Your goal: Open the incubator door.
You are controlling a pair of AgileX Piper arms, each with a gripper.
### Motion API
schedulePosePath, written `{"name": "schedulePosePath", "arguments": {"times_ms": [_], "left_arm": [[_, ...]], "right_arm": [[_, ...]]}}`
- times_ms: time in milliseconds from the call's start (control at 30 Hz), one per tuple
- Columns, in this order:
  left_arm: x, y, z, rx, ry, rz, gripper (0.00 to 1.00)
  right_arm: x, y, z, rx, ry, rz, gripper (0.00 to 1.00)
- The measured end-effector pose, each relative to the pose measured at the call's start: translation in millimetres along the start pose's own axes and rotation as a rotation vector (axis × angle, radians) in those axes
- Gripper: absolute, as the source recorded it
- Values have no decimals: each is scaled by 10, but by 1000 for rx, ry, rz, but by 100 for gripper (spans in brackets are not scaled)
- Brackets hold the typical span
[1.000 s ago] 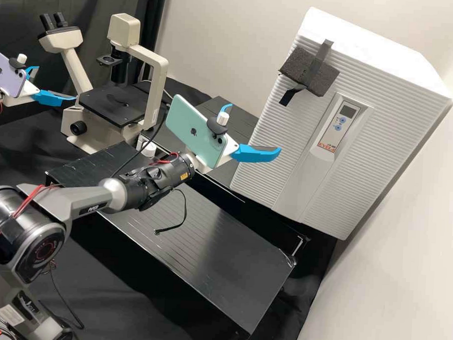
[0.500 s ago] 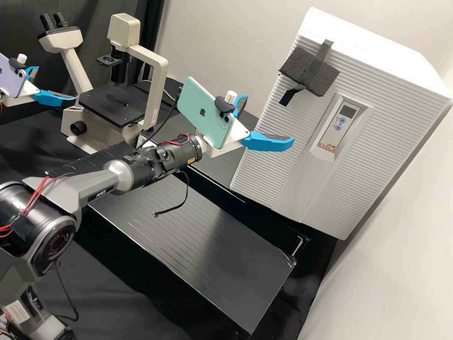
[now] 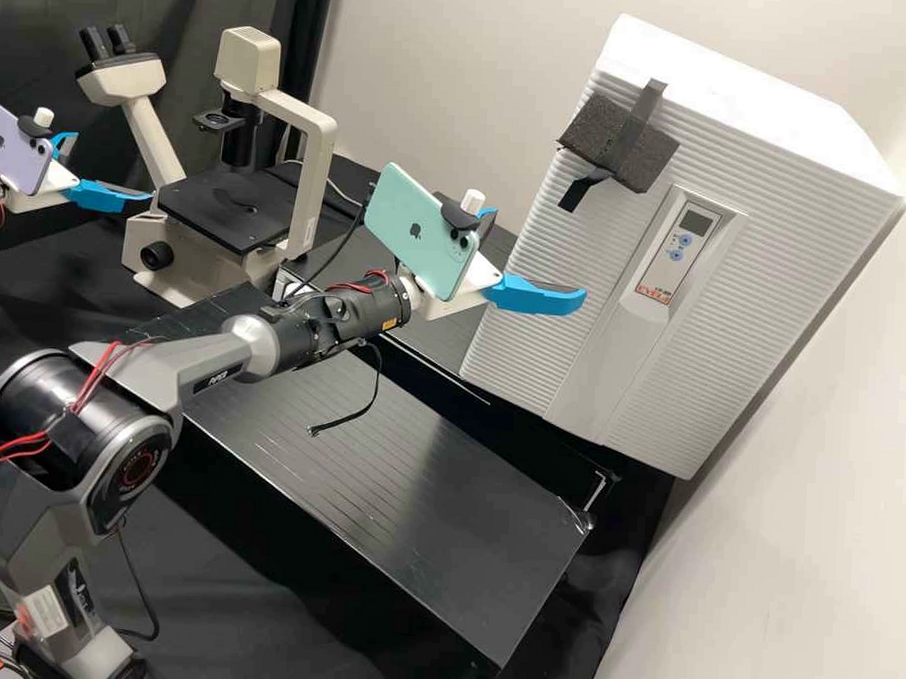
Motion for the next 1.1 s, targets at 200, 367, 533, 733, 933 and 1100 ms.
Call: {"name": "schedulePosePath", "arguments": {"times_ms": [200,367,533,733,933,1100], "left_arm": [[0,0,0,0,0,0,100],[0,0,0,0,0,0,100],[0,0,0,0,0,0,100],[0,0,0,0,0,0,100],[0,0,0,0,0,0,100],[0,0,0,0,0,0,100]], "right_arm": [[0,0,0,0,0,0,0],[0,0,0,0,0,0,0],[3,-6,3,-1,-1,-1,0],[33,-41,15,-5,-6,-7,0],[90,-87,22,-16,-14,-14,0],[108,-100,24,-10,-19,-19,0]]}}
